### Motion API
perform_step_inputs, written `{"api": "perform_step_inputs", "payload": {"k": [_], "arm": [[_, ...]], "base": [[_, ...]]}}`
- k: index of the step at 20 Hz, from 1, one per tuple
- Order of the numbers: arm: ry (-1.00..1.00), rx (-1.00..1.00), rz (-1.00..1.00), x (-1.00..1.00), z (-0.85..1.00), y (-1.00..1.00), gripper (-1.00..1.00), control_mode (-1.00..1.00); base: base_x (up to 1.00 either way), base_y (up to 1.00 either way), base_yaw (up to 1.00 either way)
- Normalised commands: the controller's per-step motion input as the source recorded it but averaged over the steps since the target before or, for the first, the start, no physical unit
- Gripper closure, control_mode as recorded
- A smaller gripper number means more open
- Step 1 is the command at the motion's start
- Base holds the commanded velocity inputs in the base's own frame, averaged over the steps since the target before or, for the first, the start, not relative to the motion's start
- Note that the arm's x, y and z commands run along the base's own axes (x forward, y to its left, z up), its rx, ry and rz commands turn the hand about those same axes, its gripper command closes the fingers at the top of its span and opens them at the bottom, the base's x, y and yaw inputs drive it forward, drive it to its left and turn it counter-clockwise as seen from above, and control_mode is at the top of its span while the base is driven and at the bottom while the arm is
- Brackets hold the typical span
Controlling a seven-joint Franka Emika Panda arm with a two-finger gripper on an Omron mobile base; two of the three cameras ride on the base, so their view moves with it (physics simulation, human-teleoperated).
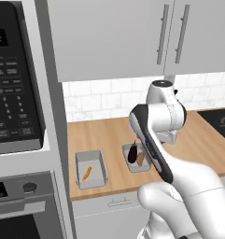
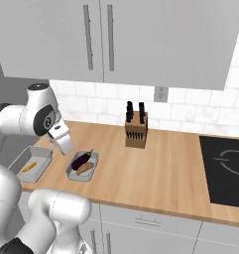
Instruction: Take the meat container that has the shrimp and place it on the second highest rack of the freezer. Then take the vegetable container that has the sweet potato and eggplant and place it on the highest rack of the freezer.
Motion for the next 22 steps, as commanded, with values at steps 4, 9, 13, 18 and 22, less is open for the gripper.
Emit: {"api": "perform_step_inputs", "payload": {"k": [4,9,13,18,22], "arm": [[0.09,0.05,-0.29,0.07,-0.62,-0.08,-1.00,-1.00],[0.09,0.02,-0.05,0.13,-0.66,-0.51,-1.00,-1.00],[0.00,0.01,0.00,0.07,-0.40,-0.31,-1.00,-1.00],[0.00,0.03,0.00,0.26,-0.53,-0.23,-1.00,-1.00],[0.00,0.13,0.00,0.47,-0.43,-0.21,-1.00,-1.00]], "base": [[0.00,0.00,0.00],[0.00,0.00,0.00],[0.00,0.00,0.00],[0.00,0.00,0.00],[0.00,0.00,0.00]]}}
